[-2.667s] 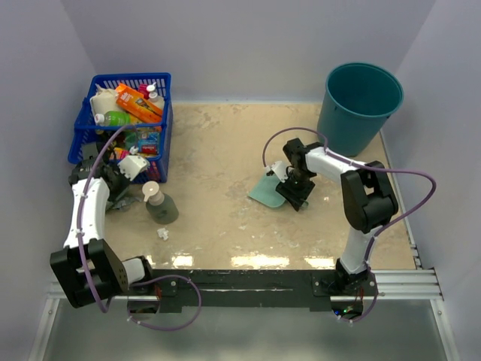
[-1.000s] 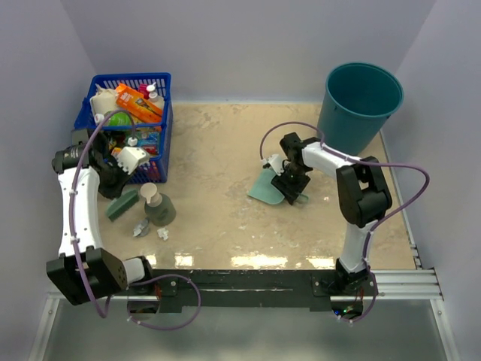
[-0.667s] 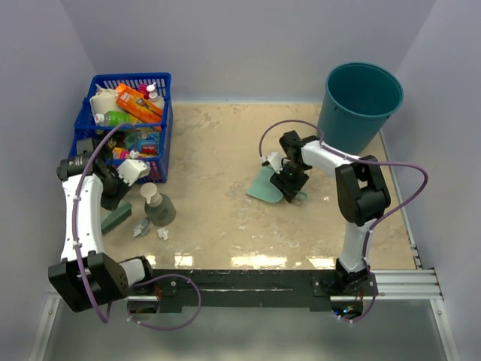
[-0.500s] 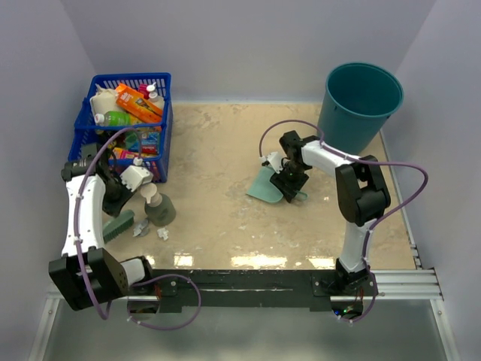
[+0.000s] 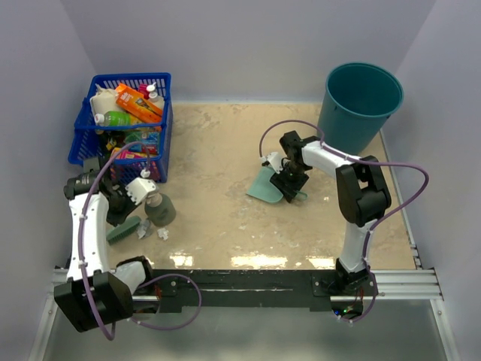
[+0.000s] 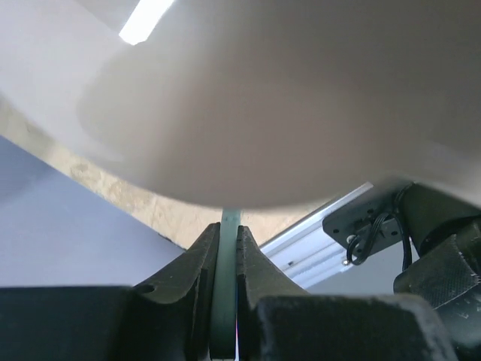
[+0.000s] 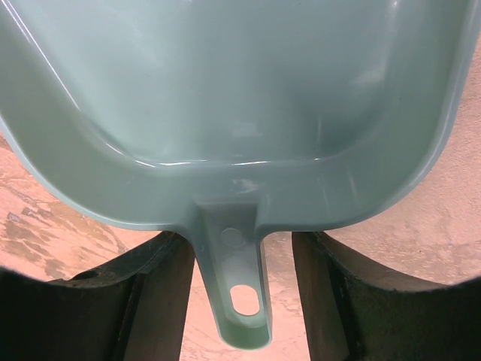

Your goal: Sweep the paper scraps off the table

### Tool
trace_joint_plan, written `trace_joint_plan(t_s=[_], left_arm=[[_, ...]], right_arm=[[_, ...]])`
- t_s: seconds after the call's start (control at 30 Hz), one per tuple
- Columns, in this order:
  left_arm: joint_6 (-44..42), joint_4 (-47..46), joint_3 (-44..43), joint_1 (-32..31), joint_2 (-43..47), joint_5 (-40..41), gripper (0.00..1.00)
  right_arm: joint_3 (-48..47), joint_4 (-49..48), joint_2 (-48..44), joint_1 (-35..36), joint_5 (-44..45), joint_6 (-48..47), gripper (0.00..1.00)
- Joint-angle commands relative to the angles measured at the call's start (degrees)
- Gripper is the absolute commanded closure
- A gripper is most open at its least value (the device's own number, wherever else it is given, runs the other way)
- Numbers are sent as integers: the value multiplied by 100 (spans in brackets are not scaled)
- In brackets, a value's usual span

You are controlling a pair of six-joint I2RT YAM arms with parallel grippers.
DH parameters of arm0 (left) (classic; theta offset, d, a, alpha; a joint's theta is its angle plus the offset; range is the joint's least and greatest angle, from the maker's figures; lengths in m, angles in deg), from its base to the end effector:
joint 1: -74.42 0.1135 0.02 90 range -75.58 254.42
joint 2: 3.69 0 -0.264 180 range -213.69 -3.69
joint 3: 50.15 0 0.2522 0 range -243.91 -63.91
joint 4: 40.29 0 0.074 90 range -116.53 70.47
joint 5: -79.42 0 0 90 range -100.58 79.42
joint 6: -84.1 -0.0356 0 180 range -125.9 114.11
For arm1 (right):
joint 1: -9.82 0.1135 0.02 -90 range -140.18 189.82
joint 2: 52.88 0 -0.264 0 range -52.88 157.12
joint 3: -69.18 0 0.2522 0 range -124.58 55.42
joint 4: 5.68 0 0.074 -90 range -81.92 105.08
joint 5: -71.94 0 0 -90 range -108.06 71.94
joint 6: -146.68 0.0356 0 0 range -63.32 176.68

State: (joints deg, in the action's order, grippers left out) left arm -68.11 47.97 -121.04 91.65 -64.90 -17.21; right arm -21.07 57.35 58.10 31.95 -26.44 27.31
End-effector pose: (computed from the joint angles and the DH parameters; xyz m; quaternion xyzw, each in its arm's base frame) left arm 0.1570 0.0444 0.2801 0.3853 0.9156 0.0192 0.1132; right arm 0.3336 0.1413 0.1622 -0.4362 0.8952 0.0694 0.0588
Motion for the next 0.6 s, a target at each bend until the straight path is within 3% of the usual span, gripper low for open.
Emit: trace_joint_plan(t_s=[0.0, 0.3, 0.57], left_arm=[[-378, 109, 166, 17, 408, -767, 100], [-335, 109, 386, -360, 497, -1629, 100], [-405, 117, 579, -467, 390, -1587, 100]], right_arm=[[-129, 12, -138, 19, 38, -78, 43], [-68, 12, -112, 19, -58, -69, 44], [-165, 47, -120, 19, 12, -113, 44]])
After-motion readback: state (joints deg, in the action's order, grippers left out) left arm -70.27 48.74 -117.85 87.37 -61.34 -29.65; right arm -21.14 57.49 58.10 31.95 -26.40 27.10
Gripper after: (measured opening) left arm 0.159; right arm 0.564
